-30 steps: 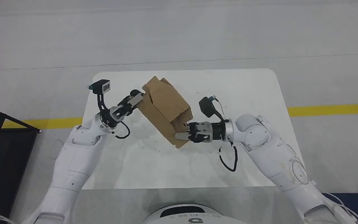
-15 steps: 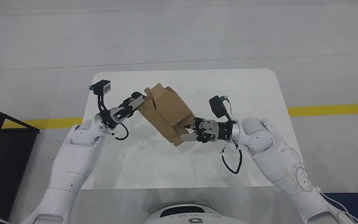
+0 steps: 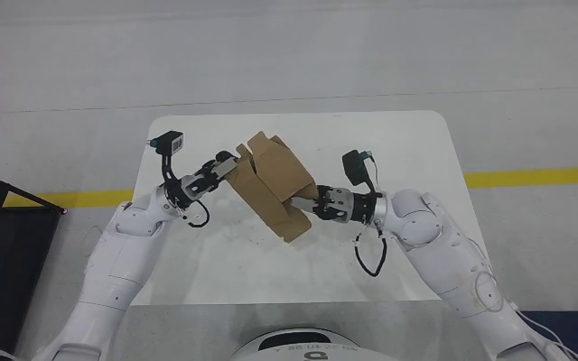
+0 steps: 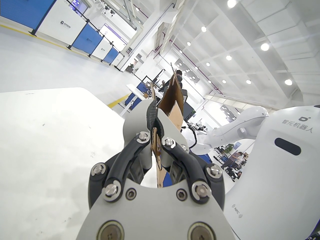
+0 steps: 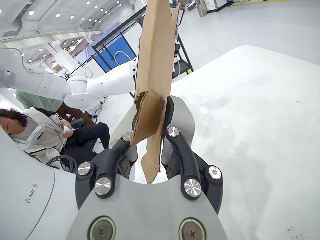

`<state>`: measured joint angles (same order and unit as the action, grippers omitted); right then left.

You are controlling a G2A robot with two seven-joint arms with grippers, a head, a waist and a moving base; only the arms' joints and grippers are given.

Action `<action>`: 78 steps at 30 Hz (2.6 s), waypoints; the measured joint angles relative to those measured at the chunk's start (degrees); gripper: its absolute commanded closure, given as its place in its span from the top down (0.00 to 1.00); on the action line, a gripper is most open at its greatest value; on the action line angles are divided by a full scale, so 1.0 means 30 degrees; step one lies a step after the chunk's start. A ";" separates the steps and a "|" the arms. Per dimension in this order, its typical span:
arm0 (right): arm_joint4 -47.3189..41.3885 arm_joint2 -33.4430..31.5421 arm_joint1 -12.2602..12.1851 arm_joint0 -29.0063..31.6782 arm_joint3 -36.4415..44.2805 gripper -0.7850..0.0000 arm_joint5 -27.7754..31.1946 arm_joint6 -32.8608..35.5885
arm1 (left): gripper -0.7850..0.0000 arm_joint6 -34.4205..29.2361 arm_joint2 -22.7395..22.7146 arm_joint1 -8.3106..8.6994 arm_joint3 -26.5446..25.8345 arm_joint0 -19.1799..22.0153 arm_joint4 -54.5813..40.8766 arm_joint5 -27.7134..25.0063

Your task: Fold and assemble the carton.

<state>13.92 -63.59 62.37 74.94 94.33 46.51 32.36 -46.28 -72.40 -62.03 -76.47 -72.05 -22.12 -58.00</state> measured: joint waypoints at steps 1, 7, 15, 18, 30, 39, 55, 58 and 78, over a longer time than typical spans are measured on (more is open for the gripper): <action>0.0161 -0.0069 0.0001 0.0068 0.0025 0.16 -0.0090 -0.0270 | 0.00 0.0000 0.0029 0.0021 0.0021 0.0011 -0.0044 0.0000; 0.0876 -0.0274 0.0017 0.0416 0.0158 0.00 -0.0090 -0.1610 | 0.00 0.0000 0.0310 0.0141 0.0149 0.0050 -0.0150 0.0000; 0.1011 -0.0294 0.0019 0.0448 0.0125 0.00 -0.0528 -0.2074 | 1.00 0.0000 0.0578 0.0330 0.0957 0.0417 0.0075 0.0000; 0.0704 -0.0490 0.0002 0.0600 0.0062 0.00 -0.0716 -0.2433 | 1.00 0.0071 0.0091 0.0411 0.1238 0.0309 0.0277 0.0000; 0.0400 0.0087 0.0126 -0.0013 -0.0165 0.00 -0.2741 -0.1961 | 1.00 0.0220 0.0262 0.0333 -0.0092 -0.1031 0.0818 0.0000; 0.3049 0.1296 0.0476 -0.0805 -0.0054 0.00 -0.6591 -0.2547 | 1.00 0.0542 0.0548 0.0326 -0.0164 -0.0944 0.0729 0.0095; 0.6653 0.3022 0.0902 -0.1597 0.0285 0.00 -1.0229 -0.1679 | 1.00 0.0733 0.0872 0.0389 -0.0354 -0.0730 0.0512 0.0542; 0.7180 0.3355 0.0986 -0.1800 0.0316 0.00 -1.0744 -0.1257 | 1.00 0.0802 0.0872 0.0405 -0.0502 -0.0720 0.0555 0.0650; -0.3132 -0.0630 -0.0183 0.0549 -0.0530 0.00 0.0875 0.1642 | 1.00 0.2903 -0.1210 0.0766 0.1000 -0.1500 0.3190 -0.0008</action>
<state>4.52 -65.48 61.82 76.58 92.74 49.13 37.29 -37.57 -76.03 -59.74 -73.47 -76.55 -12.55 -58.02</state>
